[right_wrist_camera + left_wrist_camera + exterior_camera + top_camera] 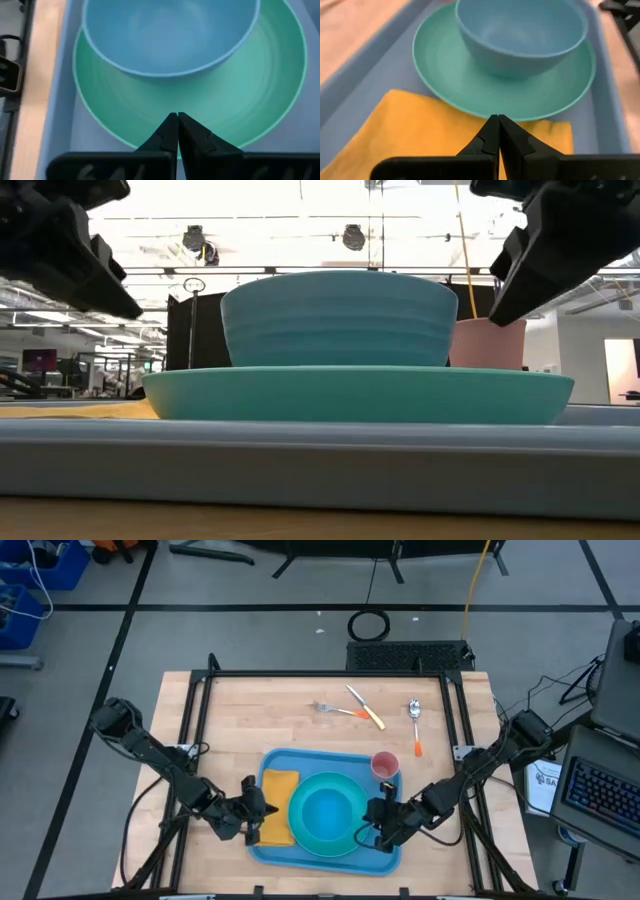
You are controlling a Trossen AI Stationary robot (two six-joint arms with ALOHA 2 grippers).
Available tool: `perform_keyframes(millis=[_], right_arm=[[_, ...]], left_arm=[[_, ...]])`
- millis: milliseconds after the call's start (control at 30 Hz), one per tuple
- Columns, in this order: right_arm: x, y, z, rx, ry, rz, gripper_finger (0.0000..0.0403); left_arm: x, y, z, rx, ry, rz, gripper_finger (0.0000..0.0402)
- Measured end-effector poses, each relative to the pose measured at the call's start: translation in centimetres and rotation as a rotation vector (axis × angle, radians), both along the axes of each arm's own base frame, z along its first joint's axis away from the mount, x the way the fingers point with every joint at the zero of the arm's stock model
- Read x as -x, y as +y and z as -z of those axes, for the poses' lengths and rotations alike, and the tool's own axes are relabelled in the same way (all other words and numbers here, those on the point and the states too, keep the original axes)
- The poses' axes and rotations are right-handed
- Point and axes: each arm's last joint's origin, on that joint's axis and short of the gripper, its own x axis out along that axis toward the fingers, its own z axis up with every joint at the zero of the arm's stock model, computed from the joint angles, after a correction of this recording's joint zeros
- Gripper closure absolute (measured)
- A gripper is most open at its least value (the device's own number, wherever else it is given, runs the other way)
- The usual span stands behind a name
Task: Set up tray
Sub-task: Put the yellow table napkin on the blue tray to the left of the green plate
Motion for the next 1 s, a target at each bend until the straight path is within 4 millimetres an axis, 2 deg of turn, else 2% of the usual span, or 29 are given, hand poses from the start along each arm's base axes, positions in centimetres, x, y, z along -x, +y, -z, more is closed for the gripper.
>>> perform_keyframes(millis=[400, 700, 1000], right_arm=[[-0.6, -0.3, 1.3, -0.040, 0.060, 0.022, 0.0403], [-1.6, -0.4, 2.2, -0.043, 0.048, -0.007, 0.0403], [-1.9, -0.6, 2.7, -0.053, 0.072, -0.012, 0.0403]], left_arm=[[-1.6, 0.9, 4.0, 0.080, 0.214, -0.016, 0.0397], [-2.0, 1.0, 5.3, 0.127, 0.272, -0.050, 0.0398], [-1.8, 1.0, 5.5, 0.133, 0.290, -0.068, 0.0398]])
